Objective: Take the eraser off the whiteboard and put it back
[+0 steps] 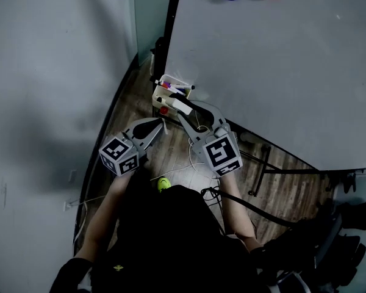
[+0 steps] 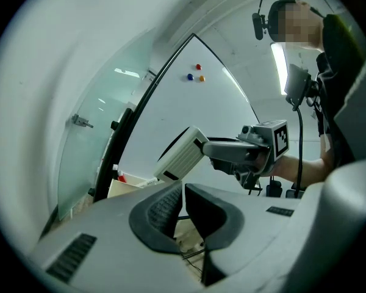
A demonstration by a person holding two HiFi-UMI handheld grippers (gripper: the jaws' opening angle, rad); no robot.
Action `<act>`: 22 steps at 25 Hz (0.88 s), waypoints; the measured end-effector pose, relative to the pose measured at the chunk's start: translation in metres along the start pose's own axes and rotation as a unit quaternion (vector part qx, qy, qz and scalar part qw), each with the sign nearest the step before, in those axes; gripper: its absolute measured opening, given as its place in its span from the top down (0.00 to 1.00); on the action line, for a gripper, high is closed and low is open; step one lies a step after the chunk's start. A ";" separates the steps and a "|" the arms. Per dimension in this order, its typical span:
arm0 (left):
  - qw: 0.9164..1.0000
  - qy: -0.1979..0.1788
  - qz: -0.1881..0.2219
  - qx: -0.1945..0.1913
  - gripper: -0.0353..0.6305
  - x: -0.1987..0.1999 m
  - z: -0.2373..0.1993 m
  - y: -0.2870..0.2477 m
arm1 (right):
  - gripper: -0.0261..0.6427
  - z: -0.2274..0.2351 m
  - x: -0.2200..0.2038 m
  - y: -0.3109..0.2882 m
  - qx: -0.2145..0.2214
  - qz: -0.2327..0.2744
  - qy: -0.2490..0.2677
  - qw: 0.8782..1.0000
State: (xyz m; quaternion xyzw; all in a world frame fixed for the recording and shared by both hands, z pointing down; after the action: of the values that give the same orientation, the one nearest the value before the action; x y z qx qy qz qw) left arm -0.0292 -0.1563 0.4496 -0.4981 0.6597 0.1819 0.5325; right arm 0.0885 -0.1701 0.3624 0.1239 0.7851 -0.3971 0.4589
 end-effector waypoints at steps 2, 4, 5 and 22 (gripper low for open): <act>1.000 0.000 0.000 0.000 0.90 0.000 0.001 -0.001 | 0.74 0.000 0.001 0.004 -0.001 0.000 0.004 1.000; 1.000 0.000 0.000 -0.001 0.90 -0.001 0.002 -0.002 | 0.73 -0.001 0.002 0.008 -0.001 0.000 0.007 1.000; 1.000 0.000 -0.001 -0.002 0.90 -0.002 0.003 -0.003 | 0.73 -0.001 0.003 0.011 -0.002 0.001 0.008 1.000; 1.000 -0.018 -0.003 -0.003 0.91 -0.004 0.013 -0.010 | 0.73 0.000 0.007 0.029 -0.010 0.008 0.010 1.000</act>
State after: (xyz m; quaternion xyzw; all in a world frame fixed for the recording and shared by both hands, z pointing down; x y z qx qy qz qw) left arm -0.0141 -0.1486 0.4508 -0.4982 0.6483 0.1912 0.5431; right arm 0.1010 -0.1522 0.3420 0.1293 0.7926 -0.3845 0.4553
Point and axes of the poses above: the fingertips, and each gripper's own axes: y backward along the fingers, z to its right, x out of its top, the point moved 5 cm from there along y, backward along the fingers, and after that the axes turned 14 degrees about -z, right-handed, at the moved point
